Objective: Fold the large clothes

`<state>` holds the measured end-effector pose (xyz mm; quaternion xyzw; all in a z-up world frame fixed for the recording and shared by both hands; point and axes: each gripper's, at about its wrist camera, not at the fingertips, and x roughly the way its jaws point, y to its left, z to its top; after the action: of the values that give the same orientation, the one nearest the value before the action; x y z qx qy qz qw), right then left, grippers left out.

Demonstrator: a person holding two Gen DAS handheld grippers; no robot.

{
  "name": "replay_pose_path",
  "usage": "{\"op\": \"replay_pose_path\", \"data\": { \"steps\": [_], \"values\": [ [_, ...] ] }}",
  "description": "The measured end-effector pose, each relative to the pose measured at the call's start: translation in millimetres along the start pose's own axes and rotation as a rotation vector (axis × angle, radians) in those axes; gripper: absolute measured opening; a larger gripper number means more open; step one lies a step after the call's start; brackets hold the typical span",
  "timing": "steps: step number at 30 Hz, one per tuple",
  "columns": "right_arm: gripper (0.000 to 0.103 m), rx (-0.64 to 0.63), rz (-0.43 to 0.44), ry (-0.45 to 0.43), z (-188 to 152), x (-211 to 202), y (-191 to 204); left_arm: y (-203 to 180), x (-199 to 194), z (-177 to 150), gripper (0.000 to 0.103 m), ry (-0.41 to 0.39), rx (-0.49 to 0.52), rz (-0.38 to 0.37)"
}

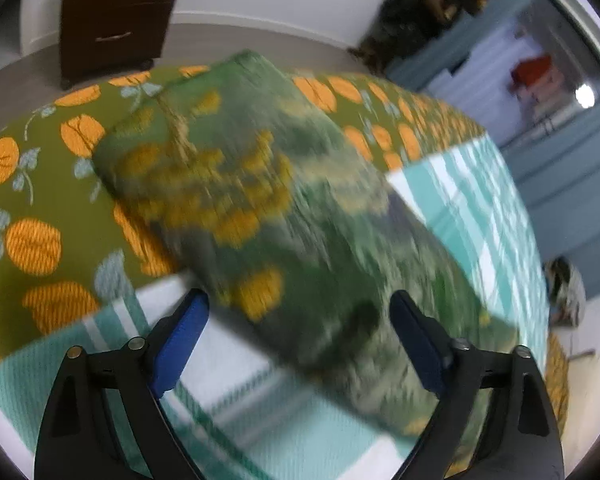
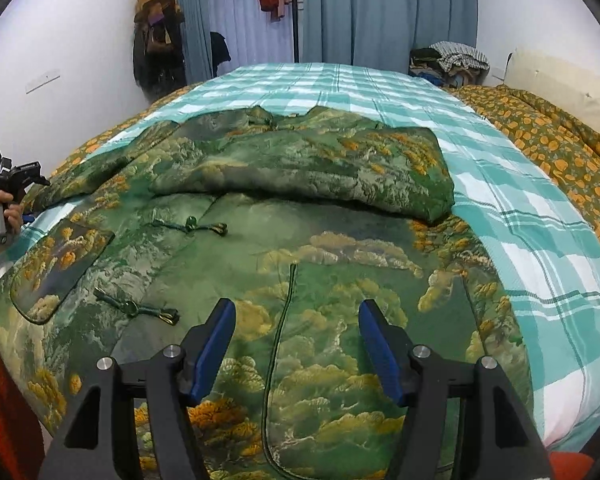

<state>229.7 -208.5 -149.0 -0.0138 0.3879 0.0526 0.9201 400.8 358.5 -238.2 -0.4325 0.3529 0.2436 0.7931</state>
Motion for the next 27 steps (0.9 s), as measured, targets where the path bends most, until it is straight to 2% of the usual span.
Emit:
{"op": "replay_pose_path", "data": {
  "steps": [1, 3, 5, 7, 10, 13, 16, 18, 20, 22, 24, 27],
  "values": [
    [0.065, 0.000, 0.000, 0.001, -0.3, 0.7, 0.6, 4.3, 1.7, 3.3, 0.068, -0.012, -0.017, -0.016],
    [0.065, -0.001, 0.002, 0.001, 0.0, 1.7, 1.8, 9.8, 4.3, 7.1, 0.027, 0.001, -0.023, -0.017],
    [0.065, -0.001, 0.006, -0.002, 0.7, 2.3, 2.5, 8.6, -1.6, 9.2, 0.013, -0.003, 0.012, -0.019],
    [0.065, 0.002, 0.012, -0.007, 1.4, 2.4, 2.9, -9.1, -18.7, 9.8, 0.010, -0.039, 0.096, -0.010],
    [0.065, 0.012, 0.021, -0.016, 1.8, 2.2, 1.6, -59.3, -54.4, 1.1, 0.009, -0.133, 0.321, 0.005],
    [0.065, 0.020, 0.030, -0.025, 2.4, 0.9, 0.7, -125.1, -101.5, -31.5, 0.008, -0.252, 0.602, -0.025],
    [0.065, 0.037, 0.037, -0.036, 2.7, -1.5, -2.5, -183.8, -144.3, -86.0, 0.008, -0.326, 0.862, -0.123],
    [0.065, 0.053, 0.038, -0.046, 3.3, -4.5, -6.0, -212.3, -159.3, -127.5, 0.008, -0.341, 0.997, -0.178],
    [0.065, 0.065, 0.035, -0.055, 3.8, -7.3, -10.1, -238.0, -166.8, -182.3, 0.008, -0.351, 1.150, -0.224],
    [0.065, 0.077, 0.029, -0.064, 3.7, -10.0, -14.4, -251.8, -163.6, -229.1, 0.008, -0.342, 1.268, -0.240],
    [0.065, 0.088, 0.024, -0.069, 3.1, -12.5, -19.5, -260.9, -150.2, -270.7, 0.009, -0.297, 1.351, -0.248],
    [0.065, 0.107, 0.014, -0.073, 1.5, -14.5, -29.0, -265.0, -115.1, -319.7, 0.010, -0.177, 1.433, -0.220]
  ]
}}
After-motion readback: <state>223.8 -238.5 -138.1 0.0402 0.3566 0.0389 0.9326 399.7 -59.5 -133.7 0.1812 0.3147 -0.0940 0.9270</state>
